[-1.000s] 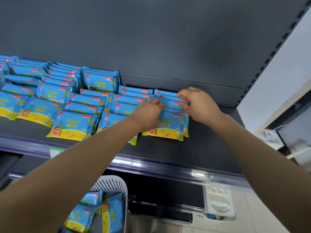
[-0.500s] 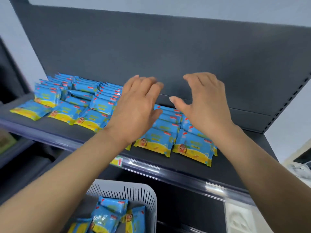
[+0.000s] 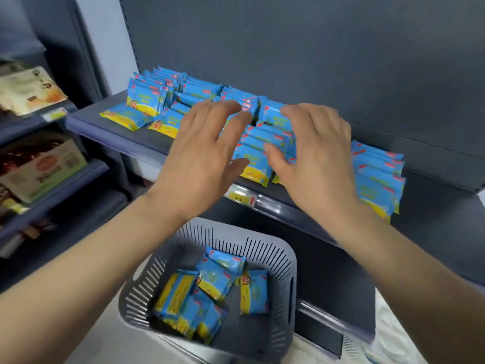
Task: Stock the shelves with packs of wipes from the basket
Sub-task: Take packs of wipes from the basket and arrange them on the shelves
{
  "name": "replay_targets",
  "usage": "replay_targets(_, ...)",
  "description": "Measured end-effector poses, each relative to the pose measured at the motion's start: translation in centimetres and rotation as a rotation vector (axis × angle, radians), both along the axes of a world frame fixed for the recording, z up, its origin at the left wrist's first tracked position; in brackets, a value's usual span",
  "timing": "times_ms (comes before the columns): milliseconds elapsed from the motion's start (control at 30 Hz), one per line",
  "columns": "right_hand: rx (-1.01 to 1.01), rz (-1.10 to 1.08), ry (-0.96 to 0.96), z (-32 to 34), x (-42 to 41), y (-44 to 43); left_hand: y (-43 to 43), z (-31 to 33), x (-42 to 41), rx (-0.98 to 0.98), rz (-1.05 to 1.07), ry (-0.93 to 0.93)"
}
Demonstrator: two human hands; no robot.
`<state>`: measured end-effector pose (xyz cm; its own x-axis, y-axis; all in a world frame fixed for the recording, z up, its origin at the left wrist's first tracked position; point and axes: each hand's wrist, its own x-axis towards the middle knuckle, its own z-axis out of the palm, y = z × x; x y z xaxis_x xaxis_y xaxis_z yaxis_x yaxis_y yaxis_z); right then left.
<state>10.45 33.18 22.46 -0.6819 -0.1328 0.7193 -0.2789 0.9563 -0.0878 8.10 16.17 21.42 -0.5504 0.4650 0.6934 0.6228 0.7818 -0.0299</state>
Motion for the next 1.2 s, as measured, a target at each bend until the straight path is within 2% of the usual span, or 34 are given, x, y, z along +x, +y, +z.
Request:
replay_targets(100,-0.005,0.067,-0.128,-5.5,0.3,-2.7,-2.3,-4.2,0.0,0.002,-0.001,-0.116)
replay_targets(233,0.011,0.098,-0.518,-14.3,0.3,-5.0,-5.1,-11.4,-0.1,-0.083,0.009,-0.364)
replay_targets(400,0.124,0.046,-0.913,-24.5,0.3,-5.8,-7.8,-20.8,-0.4,-0.276,0.104,-0.809)
replay_targets(533,0.15,-0.026,-1.143,-31.2,-0.2,-6.0,-9.3,-27.1,0.3,-0.443,0.217,-1.025)
replay_targets(667,0.039,-0.108,-1.369,-35.8,-0.6,-6.0,-10.0,-31.5,1.3,-0.565,0.27,-1.17)
replay_targets(867,-0.105,-0.151,-1.477,-40.1,-1.2,-7.2,-9.3,-35.8,0.9,-0.619,0.334,-1.265)
replay_targets(1033,-0.068,-0.326,-1.277,-41.3,-0.3,-8.3,-8.9,-38.5,0.4,-0.587,0.37,-1.514)
replay_targets(1200,-0.187,-0.365,-1.35,-40.5,-0.8,-8.1,-8.6,-39.9,0.3,-0.598,0.452,-1.497)
